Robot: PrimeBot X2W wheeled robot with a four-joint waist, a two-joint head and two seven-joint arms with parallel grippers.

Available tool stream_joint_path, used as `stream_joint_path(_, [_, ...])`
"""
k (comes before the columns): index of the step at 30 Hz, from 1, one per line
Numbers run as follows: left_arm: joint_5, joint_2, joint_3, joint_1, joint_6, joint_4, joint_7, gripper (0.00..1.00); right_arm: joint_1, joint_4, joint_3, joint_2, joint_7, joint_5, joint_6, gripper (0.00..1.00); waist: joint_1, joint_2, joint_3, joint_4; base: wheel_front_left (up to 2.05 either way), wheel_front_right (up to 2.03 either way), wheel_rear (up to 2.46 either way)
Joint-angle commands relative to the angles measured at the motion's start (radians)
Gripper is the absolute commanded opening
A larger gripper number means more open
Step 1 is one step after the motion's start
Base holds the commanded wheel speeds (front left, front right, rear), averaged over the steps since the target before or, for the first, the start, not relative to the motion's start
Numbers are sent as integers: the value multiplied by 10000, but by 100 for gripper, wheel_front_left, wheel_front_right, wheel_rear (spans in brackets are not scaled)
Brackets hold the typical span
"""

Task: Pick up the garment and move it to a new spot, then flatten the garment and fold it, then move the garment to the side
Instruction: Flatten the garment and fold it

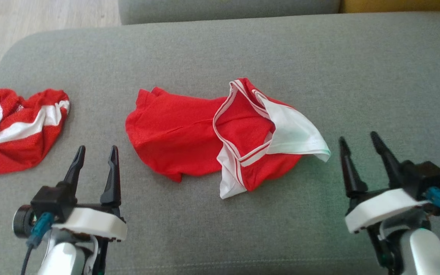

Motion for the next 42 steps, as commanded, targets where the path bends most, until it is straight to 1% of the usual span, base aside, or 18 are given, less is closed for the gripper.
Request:
stream_joint_path(1, [180, 88, 498, -564, -19, -359, -120, 100, -561, -312, 526, -205, 270, -29, -9, 100, 0, -1, 196, 74, 0, 0, 0])
stream_joint_path(4, [229, 44, 495, -682, -52, -388, -120, 100, -787, -231, 833, -286, 628, -67, -9, 100, 0, -1, 333, 143, 0, 0, 0])
stream_joint_path(8, [324, -63, 483, -935, -136, -431, -120, 100, -1439, -65, 1643, -393, 1365, -95, -9, 100, 0, -1, 628, 319, 0, 0, 0])
stream_joint_path(9, [360, -124, 490, -1063, -203, -422, -120, 100, -1807, 57, 2016, -396, 1749, -95, -9, 100, 0, -1, 769, 422, 0, 0, 0])
stream_joint_path(12, [426, -251, 503, -1228, -285, -399, -120, 100, -2387, 274, 2501, -400, 2306, -192, -9, 100, 0, -1, 959, 561, 0, 0, 0])
stream_joint_path(19, [596, -476, 615, -1527, -502, -337, -120, 100, -3333, 842, 2883, -492, 3545, -965, -9, 100, 0, -1, 1304, 744, 0, 0, 0])
stream_joint_path(20, [620, -500, 636, -1556, -531, -331, -120, 100, -3403, 927, 2888, -499, 3708, -1053, -9, 93, 0, -1, 1354, 752, 0, 0, 0])
stream_joint_path(21, [638, -531, 661, -1585, -559, -324, -120, 100, -3458, 1003, 2883, -498, 3826, -1102, -9, 69, 0, -1, 1386, 761, 0, 0, 0])
stream_joint_path(22, [655, -560, 690, -1613, -586, -322, -120, 100, -3496, 1069, 2856, -499, 3922, -1139, -9, 40, 0, -1, 1411, 771, 0, 0, 0])
stream_joint_path(23, [674, -585, 719, -1640, -611, -323, -120, 100, -3518, 1097, 2802, -494, 3972, -1150, -9, 0, 0, -1, 1439, 782, 0, 0, 0])
stream_joint_path(28, [835, -702, 896, -1753, -729, -370, -120, 100, -3520, 890, 1961, -507, 3745, -1085, -9, 0, 0, -1, 1578, 794, 0, 0, 0])
stream_joint_path(31, [906, -762, 969, -1803, -787, -389, -120, 100, -3617, 768, 1172, -546, 3476, -1041, -9, 0, 0, -1, 1665, 781, 0, 0, 0])
stream_joint_path(34, [968, -832, 1016, -1876, -854, -399, -120, 100, -3779, 900, 297, -646, 3287, -975, -9, 0, 0, -1, 1753, 801, 0, 0, 0])
stream_joint_path(37, [1014, -901, 1065, -1962, -927, -397, -120, 100, -3941, 1325, -479, -806, 3080, -907, -9, 0, 0, -1, 1847, 839, 0, 0, 0])
stream_joint_path(42, [1115, -1019, 1112, -2065, -1032, -390, -120, 100, -3979, 2638, -1504, -957, 2629, -622, -9, 0, 0, -1, 1963, 900, 0, 0, 0])
